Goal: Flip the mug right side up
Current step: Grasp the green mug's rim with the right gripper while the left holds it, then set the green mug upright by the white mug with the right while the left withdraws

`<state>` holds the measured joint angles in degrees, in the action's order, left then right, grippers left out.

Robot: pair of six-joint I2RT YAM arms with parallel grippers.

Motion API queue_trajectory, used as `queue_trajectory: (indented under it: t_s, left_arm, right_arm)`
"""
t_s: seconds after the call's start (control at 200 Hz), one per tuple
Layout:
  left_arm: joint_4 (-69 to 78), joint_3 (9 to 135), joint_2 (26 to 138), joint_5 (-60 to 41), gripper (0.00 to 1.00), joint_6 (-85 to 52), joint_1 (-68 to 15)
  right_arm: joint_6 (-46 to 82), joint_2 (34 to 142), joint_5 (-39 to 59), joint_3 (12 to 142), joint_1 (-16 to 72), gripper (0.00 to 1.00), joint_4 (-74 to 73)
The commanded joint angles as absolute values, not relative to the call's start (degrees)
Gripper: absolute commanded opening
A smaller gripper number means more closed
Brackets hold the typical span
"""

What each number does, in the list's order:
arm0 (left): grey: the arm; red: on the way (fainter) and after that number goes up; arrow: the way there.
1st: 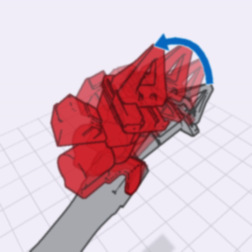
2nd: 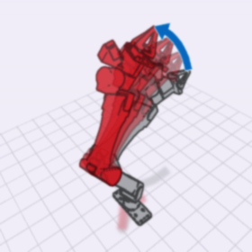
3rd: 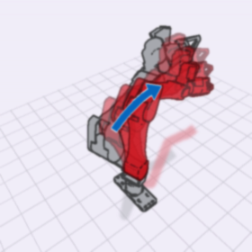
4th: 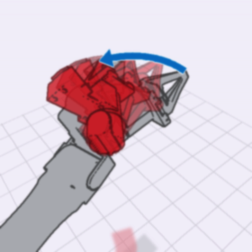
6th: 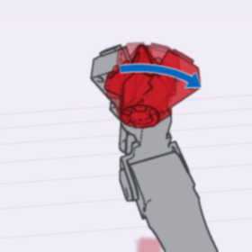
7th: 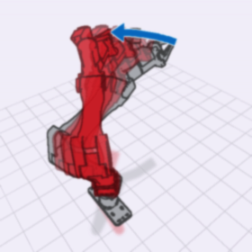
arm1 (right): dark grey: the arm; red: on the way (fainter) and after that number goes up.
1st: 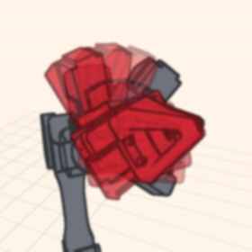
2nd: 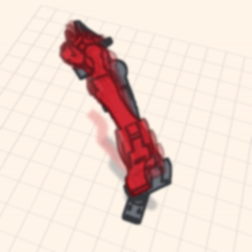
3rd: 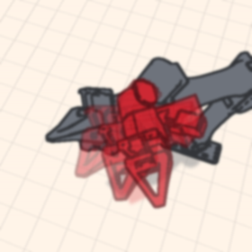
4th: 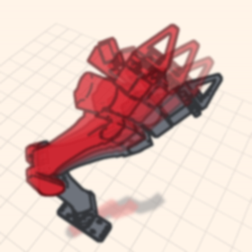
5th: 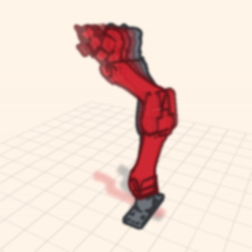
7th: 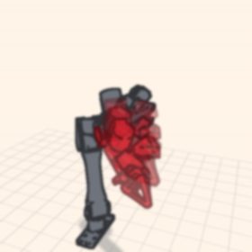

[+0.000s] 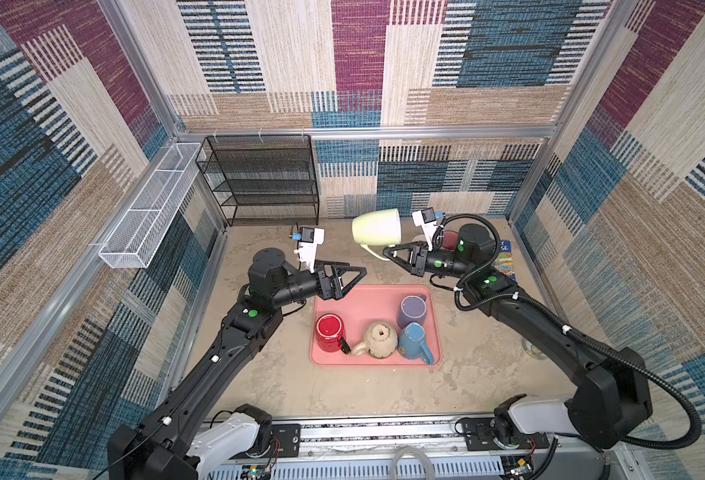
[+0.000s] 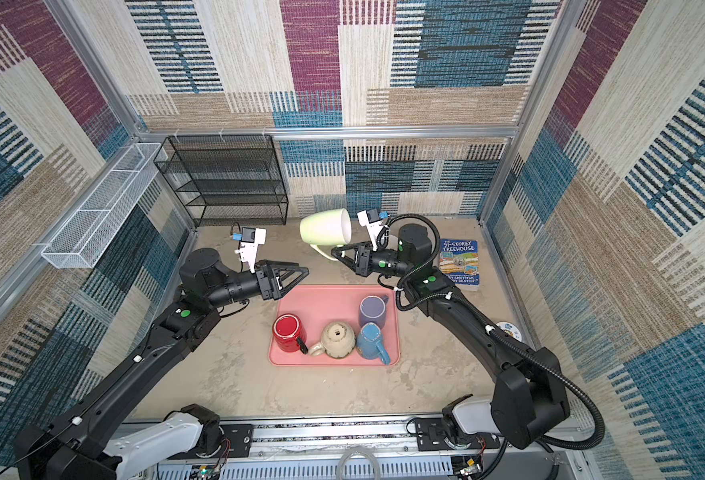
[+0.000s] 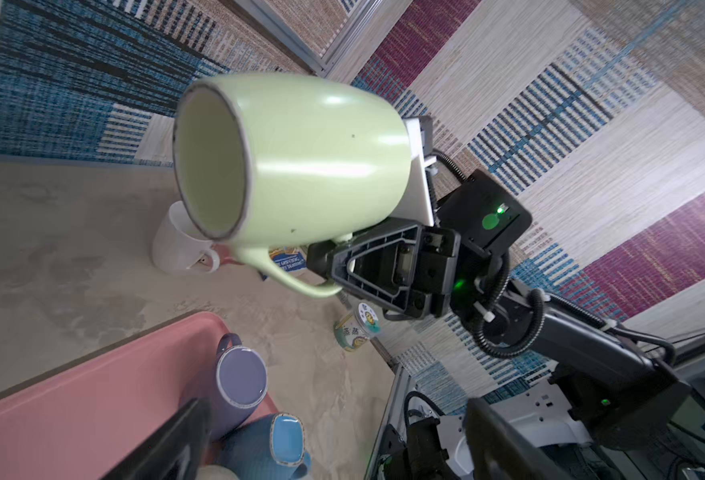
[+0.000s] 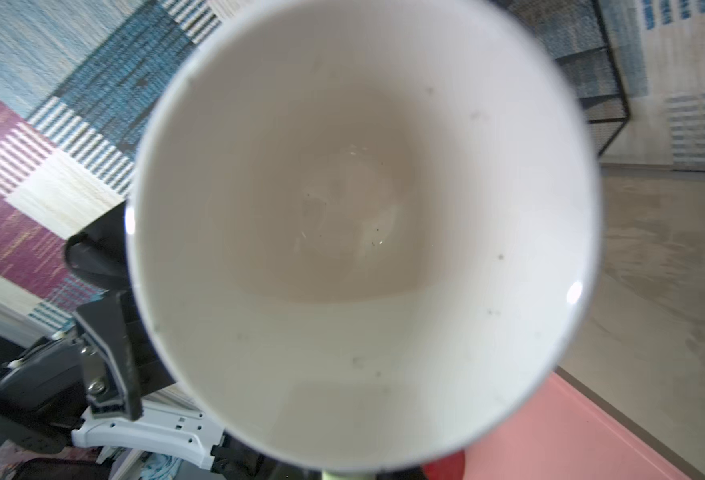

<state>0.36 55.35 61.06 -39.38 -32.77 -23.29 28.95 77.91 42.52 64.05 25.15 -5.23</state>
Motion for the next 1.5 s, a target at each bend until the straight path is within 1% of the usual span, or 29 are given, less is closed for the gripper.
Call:
queue_trajectory:
  t_s: [0.0, 0.015, 0.065, 0.215, 0.381, 0.471, 0.626, 0.922, 0.977, 1.307, 1.492]
  left_arm:
    - [-14.31, 57.63, 59.59, -33.69, 1.0, -24.17, -23.2]
    - [-15.5, 57.83, 59.38, -31.26, 1.0, -23.65, -23.2]
    - [-19.5, 58.71, 58.58, -28.08, 1.0, -21.98, -23.2]
    - [-29.37, 61.17, 56.92, -21.46, 1.0, -18.28, -23.2]
    - [-39.6, 64.39, 57.01, -13.41, 1.0, -15.54, -23.2]
    - [-42.88, 64.74, 57.26, -10.98, 1.0, -14.45, -23.2]
    - [-44.5, 63.21, 56.87, -9.36, 0.99, -13.06, -23.2]
    - [-44.8, 61.09, 56.97, -6.74, 1.0, -11.78, -23.16]
    - [-44.81, 60.91, 56.88, -6.78, 1.0, -11.78, -23.2]
    - [-45.26, 60.13, 55.89, -4.51, 1.0, -12.21, -23.2]
    - [-45.31, 60.03, 56.12, -4.57, 1.0, -12.22, -23.12]
  right_arm:
    - [18.95, 77.86, 31.86, 67.71, 25.22, 0.0, 10.56]
    - [18.6, 77.93, 30.67, 68.09, 25.3, 0.0, 11.39]
    - [17.51, 78.43, 26.82, 69.49, 25.4, 0.0, 14.59]
    - [14.84, 82.2, 16.94, 74.0, 26.16, 0.0, 22.09]
    - [12.77, 89.0, 7.45, 79.15, 27.55, 0.0, 28.53]
    - [12.32, 92.21, 4.29, 81.44, 27.96, 0.0, 30.57]
    - [10.88, 99.2, -0.88, 87.1, 28.83, 0.0, 36.0]
    - [10.28, 107.31, -7.88, 91.41, 29.08, 0.0, 39.57]
    - [10.14, 108.82, -8.76, 93.78, 29.02, 0.0, 39.99]
    - [9.32, 116.83, -11.73, 100.25, 28.75, 0.0, 42.07]
    - [8.7, 119.52, -13.08, 102.99, 27.95, 0.0, 43.59]
